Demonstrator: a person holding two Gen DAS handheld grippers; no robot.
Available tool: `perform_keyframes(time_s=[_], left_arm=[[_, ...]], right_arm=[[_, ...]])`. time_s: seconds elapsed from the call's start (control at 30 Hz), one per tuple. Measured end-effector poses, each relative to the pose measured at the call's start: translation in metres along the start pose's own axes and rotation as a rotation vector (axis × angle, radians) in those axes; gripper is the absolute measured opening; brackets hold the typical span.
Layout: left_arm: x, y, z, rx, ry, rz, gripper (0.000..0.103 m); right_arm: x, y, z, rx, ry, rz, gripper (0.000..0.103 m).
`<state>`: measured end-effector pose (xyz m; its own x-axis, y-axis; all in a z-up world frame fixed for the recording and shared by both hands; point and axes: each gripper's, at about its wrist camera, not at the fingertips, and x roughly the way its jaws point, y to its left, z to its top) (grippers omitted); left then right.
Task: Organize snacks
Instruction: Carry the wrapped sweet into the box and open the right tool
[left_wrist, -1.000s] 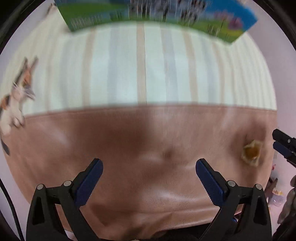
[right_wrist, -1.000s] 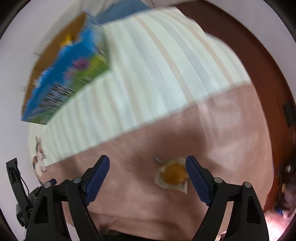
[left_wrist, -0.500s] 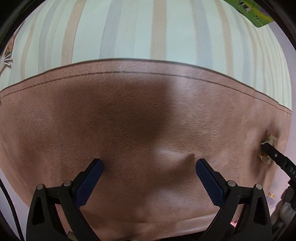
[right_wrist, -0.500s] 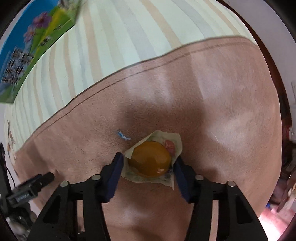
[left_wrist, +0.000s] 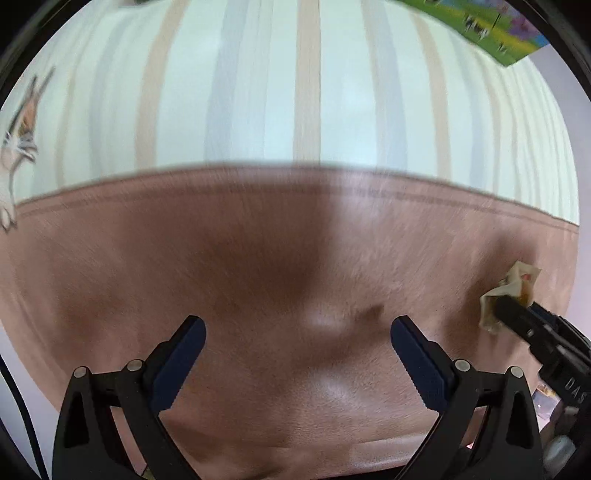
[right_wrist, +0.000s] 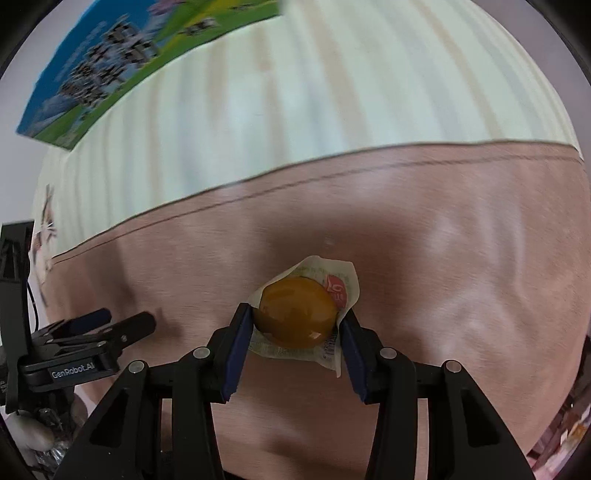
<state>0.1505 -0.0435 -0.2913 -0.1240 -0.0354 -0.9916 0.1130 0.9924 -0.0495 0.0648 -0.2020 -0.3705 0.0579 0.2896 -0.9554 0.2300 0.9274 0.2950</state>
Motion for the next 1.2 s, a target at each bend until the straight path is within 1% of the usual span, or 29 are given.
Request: perform_keyframes(time_s=[0.13, 0.27, 0.37, 0.43, 0.57, 0.6, 0.67, 0.73, 0.8, 0.87, 0.93, 1.0, 1.13, 1.2], left_arm=[[-0.035, -0.005, 0.007, 0.016, -0.083, 0.015, 0.103], [-0.081, -0.013, 0.022, 0.04, -0.187, 0.012, 0.103], [-0.117, -0.021, 0.037, 0.046, -0.259, -0.005, 0.103], [-0.142, -0.03, 0.046, 0.048, -0.309, -0.02, 0.103], [-0.173, -0.016, 0.068, 0.063, -0.386, -0.025, 0.103], [-0.181, -0.014, 0.076, 0.064, -0.401, -0.027, 0.103], [-0.193, -0.005, 0.104, 0.058, -0.419, -0.031, 0.103], [-0.203, -0.002, 0.12, 0.052, -0.432, -0.022, 0.103], [-0.208, 0.005, 0.137, 0.043, -0.441, -0.019, 0.103], [-0.205, 0.009, 0.157, 0.031, -0.443, 0.003, 0.103], [-0.204, 0.016, 0.179, 0.029, -0.444, 0.026, 0.103], [-0.199, 0.022, 0.201, 0.029, -0.439, 0.074, 0.103], [-0.187, 0.032, 0.23, 0.027, -0.425, 0.138, 0.103], [-0.181, 0.036, 0.242, 0.026, -0.418, 0.163, 0.103]], right_arm=[[-0.012, 0.022, 0.01, -0.035, -0.028, 0.036, 0.049], [-0.04, 0.049, 0.033, -0.075, -0.072, 0.077, 0.049], [-0.07, 0.068, 0.049, -0.096, -0.125, 0.12, 0.049], [-0.089, 0.073, 0.065, -0.109, -0.162, 0.14, 0.049], [-0.133, 0.079, 0.098, -0.131, -0.244, 0.172, 0.049], [-0.143, 0.083, 0.111, -0.139, -0.268, 0.178, 0.049], [-0.155, 0.085, 0.128, -0.147, -0.297, 0.184, 0.049], [-0.165, 0.094, 0.153, -0.161, -0.332, 0.185, 0.049], [-0.169, 0.105, 0.178, -0.17, -0.357, 0.182, 0.049], [-0.174, 0.105, 0.203, -0.169, -0.37, 0.195, 0.049], [-0.169, 0.112, 0.233, -0.157, -0.362, 0.217, 0.049], [-0.161, 0.117, 0.254, -0.147, -0.347, 0.23, 0.049], [-0.131, 0.131, 0.3, -0.141, -0.295, 0.238, 0.049], [-0.115, 0.135, 0.314, -0.139, -0.267, 0.237, 0.049]])
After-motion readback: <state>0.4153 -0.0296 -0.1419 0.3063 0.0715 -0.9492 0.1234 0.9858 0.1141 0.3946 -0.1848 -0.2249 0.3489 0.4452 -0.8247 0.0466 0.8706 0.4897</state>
